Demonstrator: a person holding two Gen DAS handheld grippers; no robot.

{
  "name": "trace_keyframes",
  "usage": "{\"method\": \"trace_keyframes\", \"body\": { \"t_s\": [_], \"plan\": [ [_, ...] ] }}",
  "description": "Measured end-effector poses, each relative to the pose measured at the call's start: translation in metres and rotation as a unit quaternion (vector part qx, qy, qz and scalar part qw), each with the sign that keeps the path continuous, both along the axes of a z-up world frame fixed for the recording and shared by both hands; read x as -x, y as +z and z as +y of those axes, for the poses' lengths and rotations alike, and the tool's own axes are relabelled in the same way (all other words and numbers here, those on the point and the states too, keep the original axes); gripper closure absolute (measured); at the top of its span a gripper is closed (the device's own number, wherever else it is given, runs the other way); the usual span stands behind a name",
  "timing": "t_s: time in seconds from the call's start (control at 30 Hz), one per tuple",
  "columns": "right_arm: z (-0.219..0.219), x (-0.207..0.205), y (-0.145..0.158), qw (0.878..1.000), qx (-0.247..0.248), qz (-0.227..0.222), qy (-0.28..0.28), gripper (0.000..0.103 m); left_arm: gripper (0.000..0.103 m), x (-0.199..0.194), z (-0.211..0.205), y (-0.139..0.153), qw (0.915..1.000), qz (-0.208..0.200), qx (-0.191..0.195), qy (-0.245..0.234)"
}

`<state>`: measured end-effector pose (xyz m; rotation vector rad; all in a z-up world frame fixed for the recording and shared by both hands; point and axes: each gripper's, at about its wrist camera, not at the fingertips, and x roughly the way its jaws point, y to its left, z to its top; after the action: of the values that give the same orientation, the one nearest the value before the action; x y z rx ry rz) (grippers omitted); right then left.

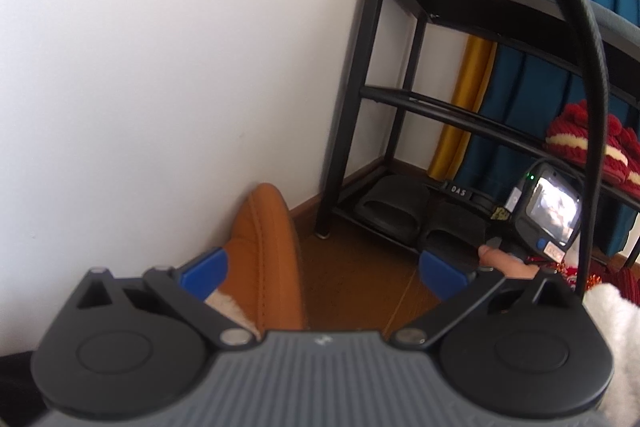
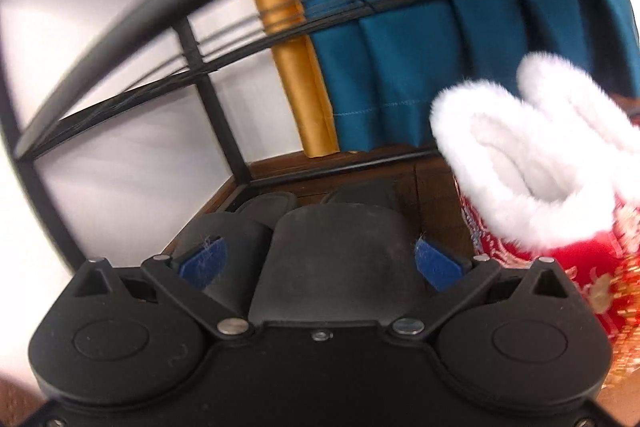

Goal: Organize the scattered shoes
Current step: 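Withdraw the right tool back out of the shoe rack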

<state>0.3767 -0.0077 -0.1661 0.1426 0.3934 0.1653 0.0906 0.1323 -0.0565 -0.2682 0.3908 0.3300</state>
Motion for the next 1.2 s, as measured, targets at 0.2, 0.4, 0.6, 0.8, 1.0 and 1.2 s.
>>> {"method": "trace_keyframes", "body": {
  "t_s": [0.2, 0.4, 0.6, 0.8, 1.0, 1.2],
  "plan": [
    [0.005, 0.051, 0.026, 0.997, 0.076, -0.015, 0.022, 0.000, 0.000, 0.004, -0.001, 0.003, 1.0000, -0.005, -0.005, -0.001],
    [-0.004, 0.099, 0.056, 0.995, 0.097, 0.003, 0.016, 0.000, 0.000, 0.008, -0.005, 0.007, 0.9998, -0.008, -0.014, -0.007],
    [-0.029, 0.153, 0.087, 0.996, 0.085, 0.002, 0.008, 0.000, 0.000, 0.022, -0.015, 0.017, 0.9992, -0.013, -0.019, -0.032],
    [-0.060, 0.212, 0.126, 0.997, 0.053, -0.057, -0.002, 0.000, 0.000, 0.035, -0.028, 0.036, 0.9968, -0.027, -0.030, -0.069],
    [-0.104, 0.294, 0.180, 0.991, 0.046, -0.126, -0.026, 0.000, 0.000, 0.044, -0.050, 0.049, 0.9930, -0.020, -0.046, -0.107],
    [-0.154, 0.357, 0.226, 0.984, 0.037, -0.162, -0.070, 0.000, 0.000, 0.068, -0.076, 0.052, 0.9875, -0.013, -0.071, -0.140]
  ]
}}
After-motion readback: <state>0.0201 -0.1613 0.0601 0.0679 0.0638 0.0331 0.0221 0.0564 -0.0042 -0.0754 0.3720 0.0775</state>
